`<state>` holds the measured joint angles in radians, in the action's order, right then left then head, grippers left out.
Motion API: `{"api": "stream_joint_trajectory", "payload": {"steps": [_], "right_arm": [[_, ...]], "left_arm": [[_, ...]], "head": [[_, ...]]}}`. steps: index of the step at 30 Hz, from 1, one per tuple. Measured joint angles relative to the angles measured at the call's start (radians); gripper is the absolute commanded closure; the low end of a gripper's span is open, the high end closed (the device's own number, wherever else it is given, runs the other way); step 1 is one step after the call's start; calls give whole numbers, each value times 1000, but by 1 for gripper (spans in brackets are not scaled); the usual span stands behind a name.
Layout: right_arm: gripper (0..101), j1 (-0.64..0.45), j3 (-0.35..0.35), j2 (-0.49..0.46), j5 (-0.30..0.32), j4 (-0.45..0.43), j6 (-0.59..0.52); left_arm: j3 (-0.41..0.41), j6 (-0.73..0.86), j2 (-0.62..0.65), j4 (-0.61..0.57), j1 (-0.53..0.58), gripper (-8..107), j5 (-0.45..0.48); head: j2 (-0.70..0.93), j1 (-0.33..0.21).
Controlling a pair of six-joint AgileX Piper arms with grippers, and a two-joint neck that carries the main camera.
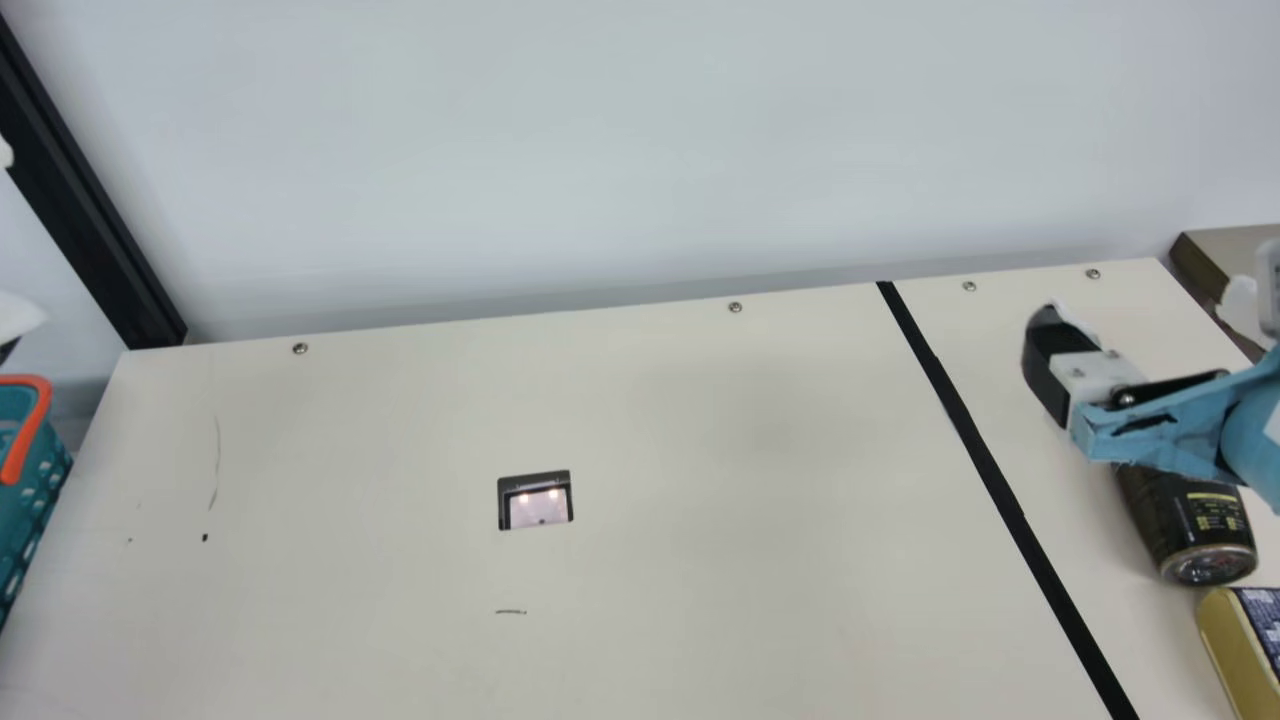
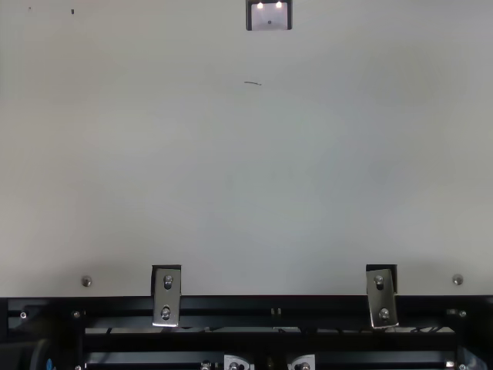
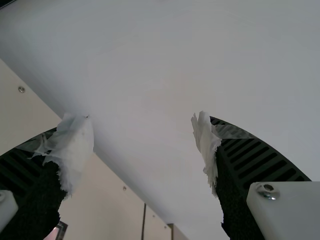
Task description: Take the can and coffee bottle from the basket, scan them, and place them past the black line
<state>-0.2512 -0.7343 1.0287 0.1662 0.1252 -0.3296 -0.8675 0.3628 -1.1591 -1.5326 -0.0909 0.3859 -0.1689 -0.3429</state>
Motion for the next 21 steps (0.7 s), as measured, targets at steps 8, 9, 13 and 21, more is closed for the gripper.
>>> {"api": "stream_joint_trajectory", "payload": {"steps": [8,9,13,21], "right_arm": [[0,164,-172,-74,309,-31,111],[0,187,-194,-81,338,-35,121],[0,272,-250,-110,465,-57,174],[0,451,-270,-186,637,-141,303]], "left_arm": [[39,34,61,242,82,9,-90],[48,29,70,282,85,9,-103],[98,3,125,454,77,9,-117],[180,-112,303,795,-15,9,3]], "head": [[0,5],[0,5],[5,0],[0,0]]}}
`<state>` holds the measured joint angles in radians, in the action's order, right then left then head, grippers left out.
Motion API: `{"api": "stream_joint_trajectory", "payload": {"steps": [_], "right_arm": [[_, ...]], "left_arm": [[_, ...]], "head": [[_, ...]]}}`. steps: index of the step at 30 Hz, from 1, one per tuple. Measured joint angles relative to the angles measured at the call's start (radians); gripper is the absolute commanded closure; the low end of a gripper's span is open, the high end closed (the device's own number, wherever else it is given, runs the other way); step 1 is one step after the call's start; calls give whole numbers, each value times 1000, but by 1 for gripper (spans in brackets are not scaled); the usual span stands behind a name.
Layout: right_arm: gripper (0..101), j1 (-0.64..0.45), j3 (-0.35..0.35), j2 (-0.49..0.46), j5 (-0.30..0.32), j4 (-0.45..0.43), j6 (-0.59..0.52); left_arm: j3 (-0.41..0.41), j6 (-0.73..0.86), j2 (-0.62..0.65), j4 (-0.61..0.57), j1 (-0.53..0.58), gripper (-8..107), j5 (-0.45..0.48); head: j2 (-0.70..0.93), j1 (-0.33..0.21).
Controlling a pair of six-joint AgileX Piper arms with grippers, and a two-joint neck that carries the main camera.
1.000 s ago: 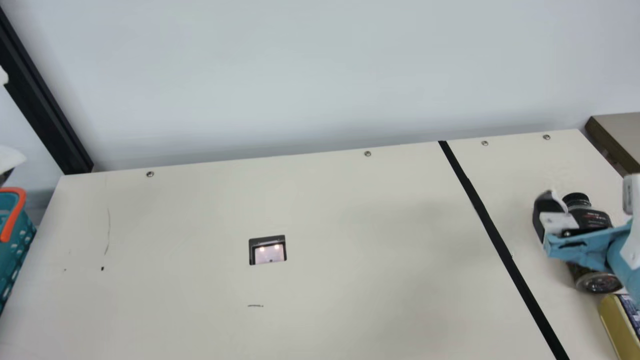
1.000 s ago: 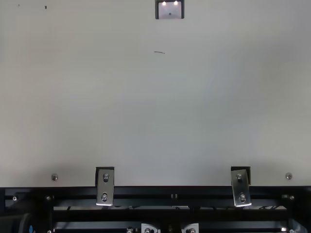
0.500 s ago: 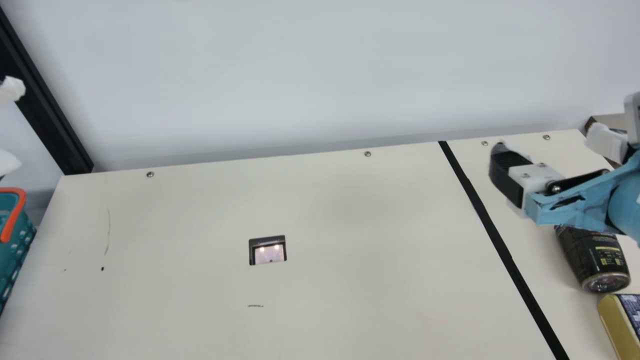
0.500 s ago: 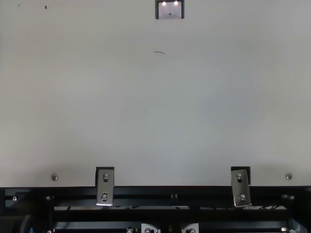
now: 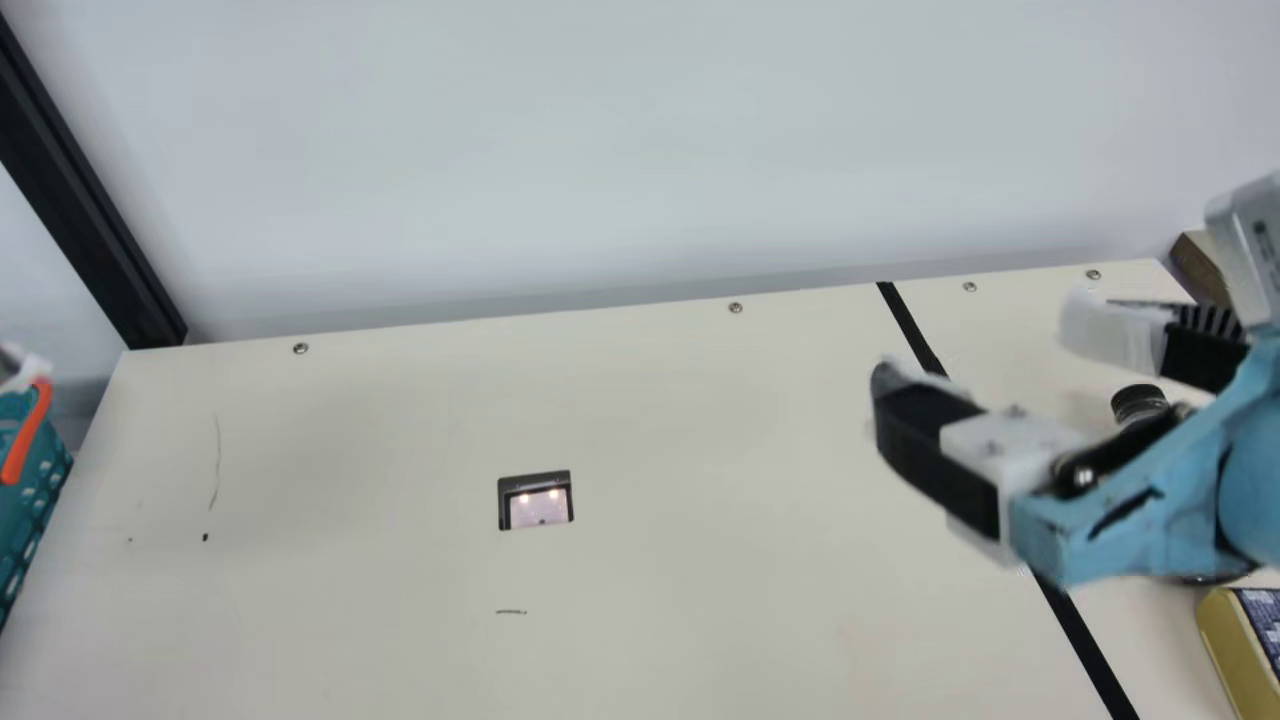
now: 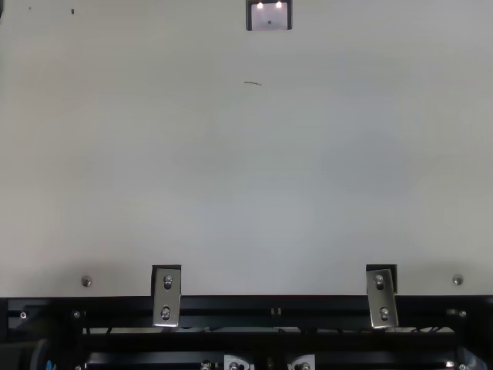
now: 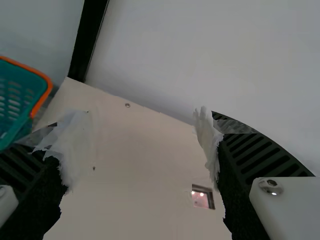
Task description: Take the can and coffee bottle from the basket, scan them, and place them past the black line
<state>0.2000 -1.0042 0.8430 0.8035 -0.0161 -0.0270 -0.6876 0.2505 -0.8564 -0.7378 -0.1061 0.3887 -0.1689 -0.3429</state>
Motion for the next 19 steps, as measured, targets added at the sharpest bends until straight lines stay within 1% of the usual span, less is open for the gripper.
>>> {"api": "stream_joint_trajectory", "payload": {"steps": [3,5,8,10,13,19], "right_arm": [[0,58,23,-38,30,-43,58],[0,96,47,-64,40,-74,99],[0,145,95,-102,40,-126,163],[0,157,122,-124,34,-150,203],[0,156,128,-126,36,-162,218],[0,156,128,-126,36,-162,218]], "left_arm": [[19,-50,82,122,-15,9,68],[30,-81,143,197,-10,9,117],[48,-116,229,302,11,9,174],[63,-123,274,361,22,9,203],[61,-123,296,404,19,9,203],[61,-123,296,405,19,9,205]], "head": [[0,0],[5,0],[0,0],[0,0],[0,0],[0,5]]}}
